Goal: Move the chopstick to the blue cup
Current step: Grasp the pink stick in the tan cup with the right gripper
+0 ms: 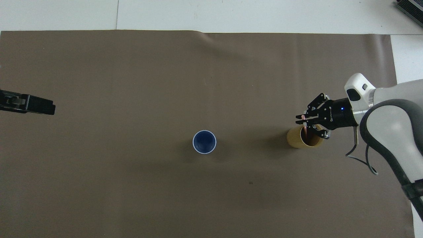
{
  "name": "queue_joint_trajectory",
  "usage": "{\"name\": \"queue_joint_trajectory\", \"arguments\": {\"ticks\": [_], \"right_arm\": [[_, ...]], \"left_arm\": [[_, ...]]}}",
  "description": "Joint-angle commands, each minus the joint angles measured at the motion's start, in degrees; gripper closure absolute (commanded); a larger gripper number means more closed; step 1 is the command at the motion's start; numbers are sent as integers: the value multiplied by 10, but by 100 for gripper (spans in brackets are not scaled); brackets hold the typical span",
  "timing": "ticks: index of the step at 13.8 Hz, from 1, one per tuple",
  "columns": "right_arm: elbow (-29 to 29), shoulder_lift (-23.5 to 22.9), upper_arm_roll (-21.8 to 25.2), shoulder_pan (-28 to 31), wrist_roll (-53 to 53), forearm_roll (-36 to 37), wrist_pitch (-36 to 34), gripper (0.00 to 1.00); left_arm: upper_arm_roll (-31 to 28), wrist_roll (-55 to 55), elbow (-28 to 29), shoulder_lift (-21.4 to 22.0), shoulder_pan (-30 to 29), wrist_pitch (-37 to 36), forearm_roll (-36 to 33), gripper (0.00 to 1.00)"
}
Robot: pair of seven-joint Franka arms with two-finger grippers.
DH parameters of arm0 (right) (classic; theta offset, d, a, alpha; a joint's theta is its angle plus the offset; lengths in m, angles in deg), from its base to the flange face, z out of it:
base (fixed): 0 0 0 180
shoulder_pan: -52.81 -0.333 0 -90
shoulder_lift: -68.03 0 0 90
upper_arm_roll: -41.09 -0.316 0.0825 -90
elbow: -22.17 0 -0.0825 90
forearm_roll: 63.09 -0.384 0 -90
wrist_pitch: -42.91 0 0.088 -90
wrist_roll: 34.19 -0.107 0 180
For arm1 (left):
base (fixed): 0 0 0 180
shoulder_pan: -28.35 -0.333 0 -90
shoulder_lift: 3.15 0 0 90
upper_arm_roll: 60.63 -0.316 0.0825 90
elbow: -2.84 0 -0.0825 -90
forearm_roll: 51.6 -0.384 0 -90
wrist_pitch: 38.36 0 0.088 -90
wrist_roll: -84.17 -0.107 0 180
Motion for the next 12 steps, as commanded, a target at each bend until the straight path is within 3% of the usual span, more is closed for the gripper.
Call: {"name": "queue_joint_trajectory", "arguments": {"ticks": [1,7,12], "right_arm": [[36,-7,-4,16,-10,-20,-42,100],[97,32,1,32,-112,-1,-149,100],[145,63,-18,5,-272,11,-179,100]], "left_arm": [[7,-8,-8,-1,-10,-12,-6,0],[7,-8,-8,-1,-10,-12,-6,0],[7,-8,-8,-1,-10,-12,-6,0]]}}
